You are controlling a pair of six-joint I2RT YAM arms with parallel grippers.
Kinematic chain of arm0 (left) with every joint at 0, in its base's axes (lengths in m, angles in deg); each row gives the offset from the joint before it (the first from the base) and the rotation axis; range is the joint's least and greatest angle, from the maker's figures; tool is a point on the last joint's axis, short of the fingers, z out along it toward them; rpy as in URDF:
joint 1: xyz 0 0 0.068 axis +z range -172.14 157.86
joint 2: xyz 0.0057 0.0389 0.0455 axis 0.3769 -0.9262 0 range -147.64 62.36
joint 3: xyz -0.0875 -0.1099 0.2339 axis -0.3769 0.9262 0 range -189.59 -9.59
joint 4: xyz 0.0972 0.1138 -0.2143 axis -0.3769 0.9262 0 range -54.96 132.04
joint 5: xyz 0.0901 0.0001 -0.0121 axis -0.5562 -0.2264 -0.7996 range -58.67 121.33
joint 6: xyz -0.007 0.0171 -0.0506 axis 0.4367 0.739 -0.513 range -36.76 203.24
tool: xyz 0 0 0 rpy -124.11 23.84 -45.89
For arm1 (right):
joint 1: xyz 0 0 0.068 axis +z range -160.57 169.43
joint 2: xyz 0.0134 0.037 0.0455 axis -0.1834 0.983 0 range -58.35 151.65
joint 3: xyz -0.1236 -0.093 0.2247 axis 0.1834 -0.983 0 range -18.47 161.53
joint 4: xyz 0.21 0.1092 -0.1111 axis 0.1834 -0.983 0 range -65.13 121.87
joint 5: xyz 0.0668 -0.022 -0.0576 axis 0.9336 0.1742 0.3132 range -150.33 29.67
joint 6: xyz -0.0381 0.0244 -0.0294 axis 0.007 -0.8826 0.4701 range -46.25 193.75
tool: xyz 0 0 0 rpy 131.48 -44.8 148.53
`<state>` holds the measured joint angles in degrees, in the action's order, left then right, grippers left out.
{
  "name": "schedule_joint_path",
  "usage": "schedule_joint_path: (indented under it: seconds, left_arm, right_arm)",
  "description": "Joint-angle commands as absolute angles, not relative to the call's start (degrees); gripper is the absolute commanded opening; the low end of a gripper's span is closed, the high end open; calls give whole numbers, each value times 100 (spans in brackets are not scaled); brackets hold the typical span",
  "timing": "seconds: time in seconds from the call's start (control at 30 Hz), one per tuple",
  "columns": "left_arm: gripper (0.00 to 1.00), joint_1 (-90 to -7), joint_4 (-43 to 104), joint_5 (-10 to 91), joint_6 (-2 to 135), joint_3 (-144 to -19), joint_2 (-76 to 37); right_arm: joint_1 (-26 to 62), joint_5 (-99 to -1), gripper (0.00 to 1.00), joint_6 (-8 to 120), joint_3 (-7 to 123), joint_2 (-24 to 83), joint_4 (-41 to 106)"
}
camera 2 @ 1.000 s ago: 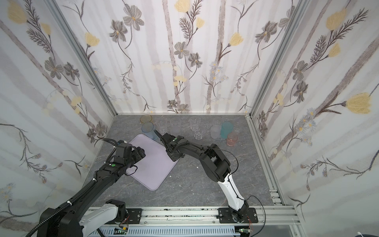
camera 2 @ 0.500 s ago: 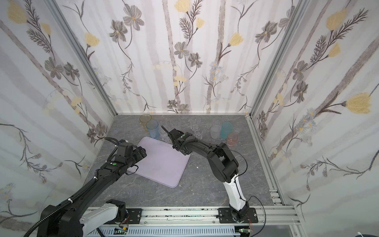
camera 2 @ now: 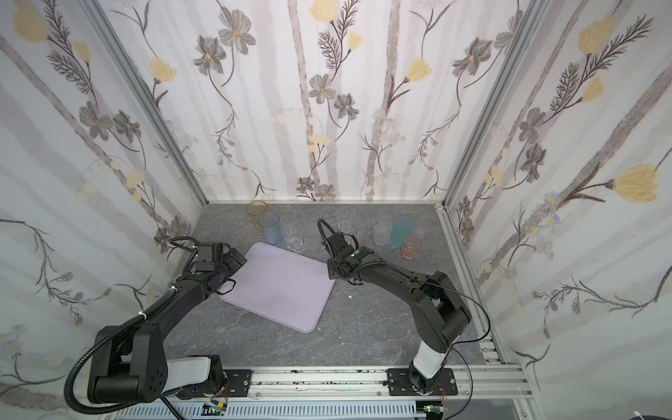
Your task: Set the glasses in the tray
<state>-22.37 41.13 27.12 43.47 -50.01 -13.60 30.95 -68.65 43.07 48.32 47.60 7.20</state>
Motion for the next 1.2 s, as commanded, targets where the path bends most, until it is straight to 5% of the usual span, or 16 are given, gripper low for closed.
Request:
schedule_joint_path:
  seconds: [0.0, 0.57, 1.17]
  left_arm:
    - [100, -2070, 3539, 2950, 4245, -5137, -1716]
    - [100, -1880, 2944, 3201, 4111, -5133, -3203]
    - [95, -2757, 2819, 3471, 2829, -3128, -1232]
  right_arm:
    - [3086, -6177, 58, 3225, 4434, 4570, 1669]
    - [2953, -4960, 69, 2429, 3504, 4724, 2884]
    - [2183, -4812, 70, 3038, 3898, 5191, 2665]
